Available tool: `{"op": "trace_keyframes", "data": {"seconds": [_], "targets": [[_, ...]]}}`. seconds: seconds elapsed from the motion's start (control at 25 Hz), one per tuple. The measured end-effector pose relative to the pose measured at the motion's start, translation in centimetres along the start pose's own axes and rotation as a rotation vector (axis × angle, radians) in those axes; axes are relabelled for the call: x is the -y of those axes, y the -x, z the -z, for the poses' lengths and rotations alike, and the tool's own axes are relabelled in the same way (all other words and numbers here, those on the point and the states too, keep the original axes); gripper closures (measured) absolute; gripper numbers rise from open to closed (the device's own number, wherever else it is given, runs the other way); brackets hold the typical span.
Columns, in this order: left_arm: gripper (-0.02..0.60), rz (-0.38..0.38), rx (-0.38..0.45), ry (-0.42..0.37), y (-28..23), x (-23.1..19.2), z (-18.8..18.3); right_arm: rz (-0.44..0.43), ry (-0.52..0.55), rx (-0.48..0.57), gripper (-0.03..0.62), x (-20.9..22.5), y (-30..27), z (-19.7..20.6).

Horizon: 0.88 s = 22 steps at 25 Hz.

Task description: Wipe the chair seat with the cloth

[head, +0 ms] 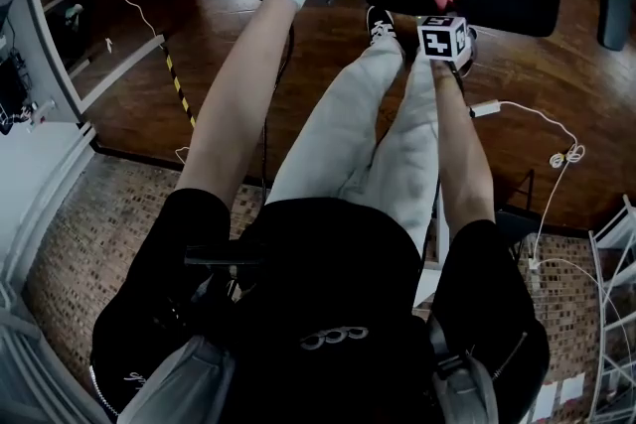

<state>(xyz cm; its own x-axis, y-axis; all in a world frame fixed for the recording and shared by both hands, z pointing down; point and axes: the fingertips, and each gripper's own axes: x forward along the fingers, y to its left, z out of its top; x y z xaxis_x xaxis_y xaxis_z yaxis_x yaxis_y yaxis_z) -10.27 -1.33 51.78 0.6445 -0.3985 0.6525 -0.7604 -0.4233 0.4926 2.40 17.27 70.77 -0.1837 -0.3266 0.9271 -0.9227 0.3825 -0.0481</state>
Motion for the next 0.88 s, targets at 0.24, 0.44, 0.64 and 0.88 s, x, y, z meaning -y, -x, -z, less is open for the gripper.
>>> {"op": "trace_keyframes", "data": {"seconds": [0.24, 0.44, 0.64, 0.88], "targets": [[0.588, -0.003, 0.01, -0.004, 0.7, 0.2, 0.2, -0.181, 0.034, 0.055, 0.523, -8.7, 0.0, -3.1], [0.588, -0.005, 0.019, -0.007, 0.8, 0.2, 0.0, -0.385, 0.029, 0.097, 0.523, -13.4, 0.3, -5.3], [0.588, -0.006, 0.027, -0.012, 0.6, 0.7, -0.2, -0.587, 0.078, 0.082, 0.523, -18.4, 0.7, -4.6], [0.588, -0.012, 0.006, -0.01, 0.5, 0.5, 0.2, -0.504, 0.051, 0.051, 0.523, -12.8, -0.1, -1.9]]}}
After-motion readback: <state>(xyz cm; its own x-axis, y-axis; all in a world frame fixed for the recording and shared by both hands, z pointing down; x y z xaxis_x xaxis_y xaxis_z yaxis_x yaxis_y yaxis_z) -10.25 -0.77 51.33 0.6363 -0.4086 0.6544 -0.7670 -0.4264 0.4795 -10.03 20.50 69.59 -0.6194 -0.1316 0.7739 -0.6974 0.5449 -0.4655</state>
